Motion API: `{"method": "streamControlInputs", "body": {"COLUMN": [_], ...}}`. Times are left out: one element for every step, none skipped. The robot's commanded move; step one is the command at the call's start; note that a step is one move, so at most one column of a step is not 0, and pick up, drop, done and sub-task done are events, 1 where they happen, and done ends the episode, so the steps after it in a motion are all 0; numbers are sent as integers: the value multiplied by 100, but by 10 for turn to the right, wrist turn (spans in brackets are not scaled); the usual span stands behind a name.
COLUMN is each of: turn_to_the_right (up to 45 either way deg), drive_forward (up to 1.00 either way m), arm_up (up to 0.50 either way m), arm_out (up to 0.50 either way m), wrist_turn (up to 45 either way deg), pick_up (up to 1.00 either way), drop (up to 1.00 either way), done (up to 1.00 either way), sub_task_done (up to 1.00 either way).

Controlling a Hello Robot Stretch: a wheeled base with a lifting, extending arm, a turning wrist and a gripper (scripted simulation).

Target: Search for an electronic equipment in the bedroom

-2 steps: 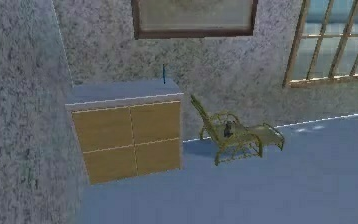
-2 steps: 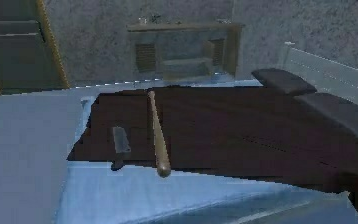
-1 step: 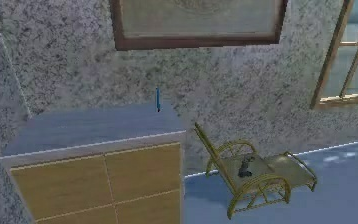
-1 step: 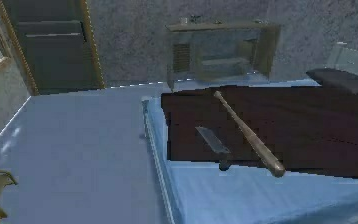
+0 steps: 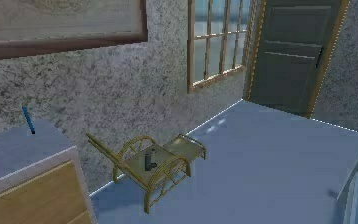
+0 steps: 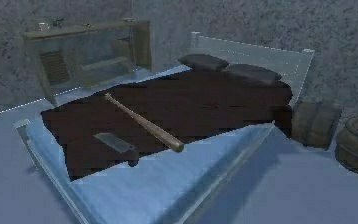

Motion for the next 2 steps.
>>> {"method": "streamControlInputs", "body": {"turn_to_the_right": [0, 420], "drive_forward": [25, 0], "arm_up": [0, 0], "arm_out": [0, 0], "wrist_turn": [0, 0], "pick_up": [0, 0], "drop": [0, 0], "done": [0, 0], "sub_task_done": [0, 0]}}
